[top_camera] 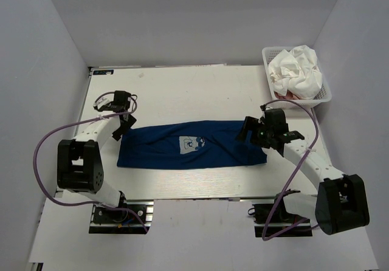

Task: Fold and stack the t-shirts

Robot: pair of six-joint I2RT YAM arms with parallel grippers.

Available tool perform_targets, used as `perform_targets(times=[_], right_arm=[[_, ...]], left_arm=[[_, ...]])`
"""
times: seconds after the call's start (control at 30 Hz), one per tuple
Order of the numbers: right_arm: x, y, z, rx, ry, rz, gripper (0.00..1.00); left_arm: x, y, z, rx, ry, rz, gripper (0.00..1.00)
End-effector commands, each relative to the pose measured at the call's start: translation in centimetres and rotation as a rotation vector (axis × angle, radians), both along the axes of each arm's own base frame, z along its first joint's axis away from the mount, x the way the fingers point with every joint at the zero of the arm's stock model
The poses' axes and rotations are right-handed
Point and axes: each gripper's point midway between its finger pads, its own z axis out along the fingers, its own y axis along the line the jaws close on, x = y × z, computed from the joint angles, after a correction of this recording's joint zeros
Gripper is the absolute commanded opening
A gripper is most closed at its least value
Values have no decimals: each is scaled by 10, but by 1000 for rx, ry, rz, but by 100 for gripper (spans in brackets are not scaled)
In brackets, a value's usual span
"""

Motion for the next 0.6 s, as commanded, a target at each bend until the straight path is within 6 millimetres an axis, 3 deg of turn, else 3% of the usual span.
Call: perform_targets(times=[0.0,0.07,0.23,0.37,0.43,0.57], right_arm=[[19,7,11,23,-47,6,90],[21,7,8,19,-49,9,90],[22,5,-17,-6,9,1,90],[27,10,-22,-1,33,13,90],[26,11,-22,1,40,17,90],[23,9,-22,-7,30,31,90]], left_arm=[[26,4,8,12,-58,-11,72],[38,-3,12,-11,-88,-50,68],[40,-14,-12,-61,-32,-95,60],[11,-11,-26,-57,94,-66,60],[-1,-1,-20,-30,117,-23,70],[-16,7,2,-5,82,38,77]])
